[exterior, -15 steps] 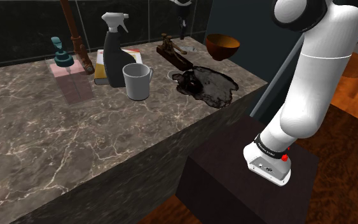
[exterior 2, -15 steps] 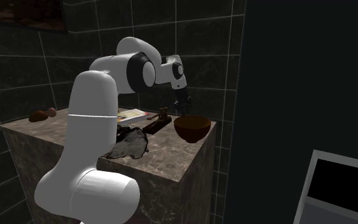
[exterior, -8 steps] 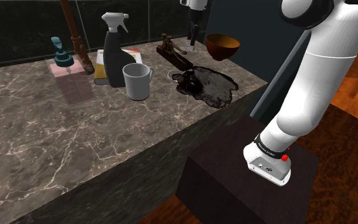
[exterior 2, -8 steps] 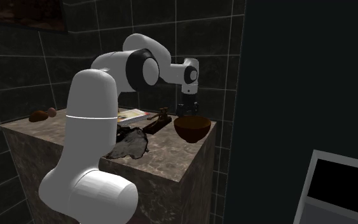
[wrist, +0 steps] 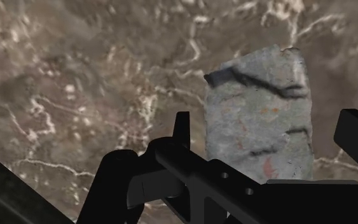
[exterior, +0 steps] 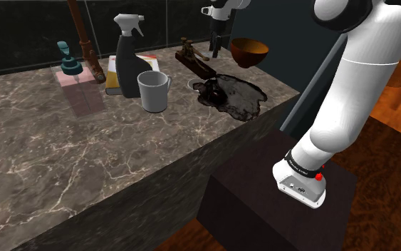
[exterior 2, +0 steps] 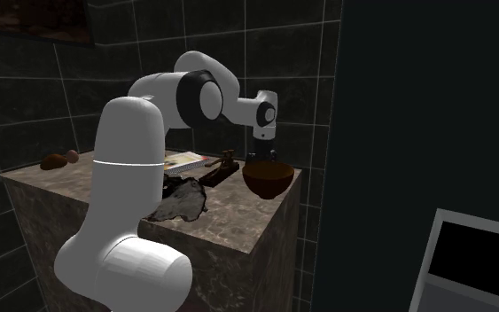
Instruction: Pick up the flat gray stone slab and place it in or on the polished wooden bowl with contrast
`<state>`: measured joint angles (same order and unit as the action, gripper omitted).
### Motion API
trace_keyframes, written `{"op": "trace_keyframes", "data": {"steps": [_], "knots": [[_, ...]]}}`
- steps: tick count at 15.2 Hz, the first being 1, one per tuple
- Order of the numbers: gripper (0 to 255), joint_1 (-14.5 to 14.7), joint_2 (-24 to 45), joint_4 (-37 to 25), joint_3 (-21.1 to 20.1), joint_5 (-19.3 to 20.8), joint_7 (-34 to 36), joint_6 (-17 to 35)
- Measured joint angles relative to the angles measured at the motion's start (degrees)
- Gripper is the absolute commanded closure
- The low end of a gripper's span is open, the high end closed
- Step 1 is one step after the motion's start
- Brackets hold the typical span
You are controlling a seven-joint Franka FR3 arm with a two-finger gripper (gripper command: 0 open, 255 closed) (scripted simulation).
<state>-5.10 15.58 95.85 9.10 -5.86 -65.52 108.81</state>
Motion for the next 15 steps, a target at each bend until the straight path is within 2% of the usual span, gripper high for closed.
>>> {"op": "trace_keyframes", "data": {"steps": [5, 6, 15], "knots": [[0, 0.0, 0.0, 0.1, 0.0, 0.0, 0.0, 0.1], [255, 0.0, 0.0, 0.1, 0.0, 0.0, 0.0, 0.1], [255, 0.0, 0.0, 0.1, 0.0, 0.0, 0.0, 0.1]]}}
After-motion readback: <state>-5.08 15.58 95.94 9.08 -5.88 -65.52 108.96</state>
